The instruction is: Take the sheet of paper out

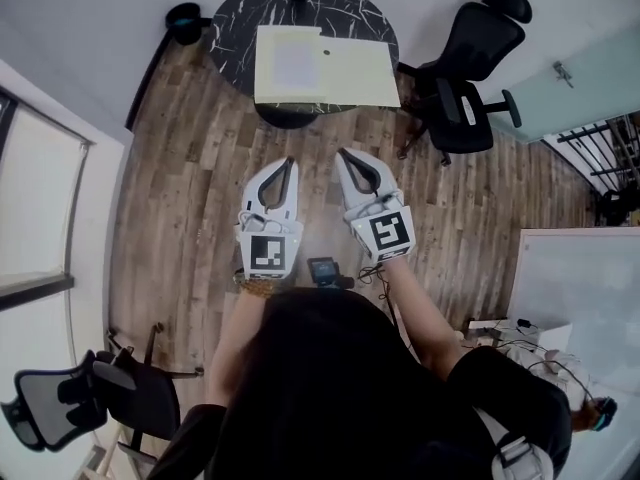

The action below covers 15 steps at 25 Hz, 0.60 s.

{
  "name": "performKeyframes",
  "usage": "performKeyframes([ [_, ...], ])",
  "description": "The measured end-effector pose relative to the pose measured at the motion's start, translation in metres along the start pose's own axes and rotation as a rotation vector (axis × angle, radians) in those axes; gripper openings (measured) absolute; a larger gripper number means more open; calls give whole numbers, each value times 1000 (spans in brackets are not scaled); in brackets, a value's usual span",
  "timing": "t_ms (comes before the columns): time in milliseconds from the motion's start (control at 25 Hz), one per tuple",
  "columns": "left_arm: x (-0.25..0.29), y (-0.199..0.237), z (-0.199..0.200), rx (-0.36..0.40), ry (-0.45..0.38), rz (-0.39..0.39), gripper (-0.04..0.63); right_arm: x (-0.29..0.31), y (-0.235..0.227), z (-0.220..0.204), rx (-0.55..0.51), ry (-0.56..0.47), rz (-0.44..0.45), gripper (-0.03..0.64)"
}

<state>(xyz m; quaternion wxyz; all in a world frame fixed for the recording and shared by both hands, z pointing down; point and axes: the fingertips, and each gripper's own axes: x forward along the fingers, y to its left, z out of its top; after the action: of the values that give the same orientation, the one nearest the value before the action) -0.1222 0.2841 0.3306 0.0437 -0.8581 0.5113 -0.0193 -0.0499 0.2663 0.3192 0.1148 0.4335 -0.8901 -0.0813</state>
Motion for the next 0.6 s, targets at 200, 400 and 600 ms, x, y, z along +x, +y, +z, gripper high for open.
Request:
performKeyframes([
  [200,26,36,-19,-44,23,-14,0,41,-17,-1,27,3,-24,-2],
  [400,50,45,-21,-35,38,-52,0,46,-52,-17,59,30,-106,-2],
  [600,81,50,-24,1,42,-88,0,54,-83,-39,81,63,-145,-2],
])
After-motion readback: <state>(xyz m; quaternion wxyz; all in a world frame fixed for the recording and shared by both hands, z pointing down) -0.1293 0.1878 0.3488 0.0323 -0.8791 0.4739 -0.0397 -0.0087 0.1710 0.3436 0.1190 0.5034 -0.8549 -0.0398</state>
